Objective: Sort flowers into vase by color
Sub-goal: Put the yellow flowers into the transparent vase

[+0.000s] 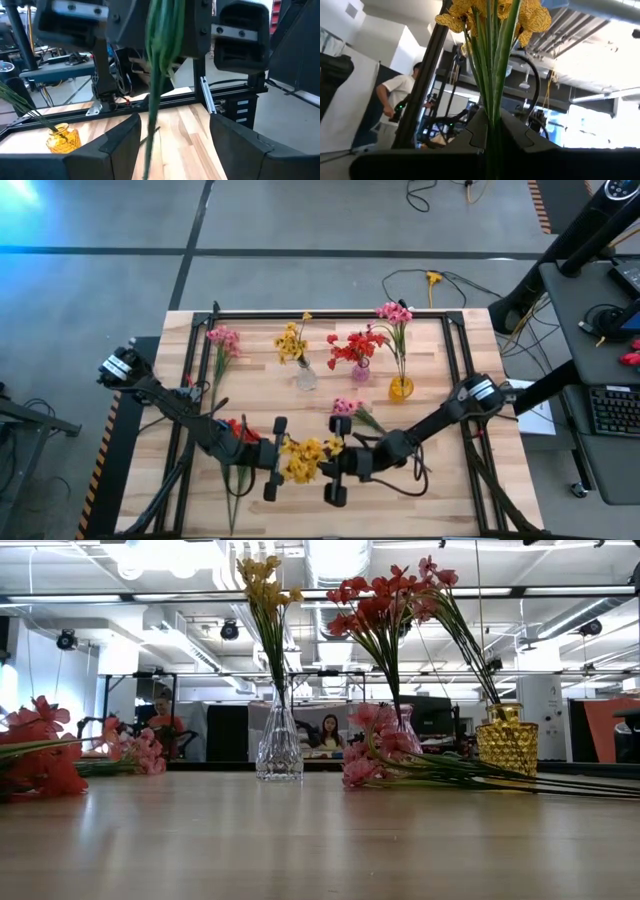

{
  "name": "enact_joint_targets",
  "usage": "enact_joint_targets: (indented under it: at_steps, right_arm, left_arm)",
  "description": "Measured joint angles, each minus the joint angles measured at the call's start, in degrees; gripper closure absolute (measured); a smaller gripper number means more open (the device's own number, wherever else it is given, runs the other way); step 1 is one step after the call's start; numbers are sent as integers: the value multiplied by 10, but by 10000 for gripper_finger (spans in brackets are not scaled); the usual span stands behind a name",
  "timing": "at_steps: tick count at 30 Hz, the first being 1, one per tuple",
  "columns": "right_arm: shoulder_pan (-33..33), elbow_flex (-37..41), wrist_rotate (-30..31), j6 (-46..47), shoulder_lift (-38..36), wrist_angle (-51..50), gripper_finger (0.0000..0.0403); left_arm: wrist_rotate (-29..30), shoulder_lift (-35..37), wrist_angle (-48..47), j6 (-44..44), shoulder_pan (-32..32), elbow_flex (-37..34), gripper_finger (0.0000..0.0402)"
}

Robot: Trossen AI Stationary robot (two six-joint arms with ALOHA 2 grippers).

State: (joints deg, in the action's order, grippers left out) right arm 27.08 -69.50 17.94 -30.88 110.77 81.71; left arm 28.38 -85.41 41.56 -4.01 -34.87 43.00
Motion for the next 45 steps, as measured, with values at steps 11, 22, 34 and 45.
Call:
enact_joint_targets:
  at_steps: [11, 22, 34, 45]
  right_arm:
    - [-19, -48, -34, 4, 20, -4, 385]
    - [-9, -48, 62, 28, 20, -49, 337]
    - [-6, -48, 140, 92, -16, -192, 210]
    - [-25, -116, 150, 286, -87, -599, 178]
  left_arm:
    - [15, 0, -13, 16, 1, 0, 341]
    - [83, 12, -118, 62, -12, -1, 398]
    - [86, 87, -295, 139, -32, 2, 400]
    - [86, 106, -382, 201, -33, 1, 401]
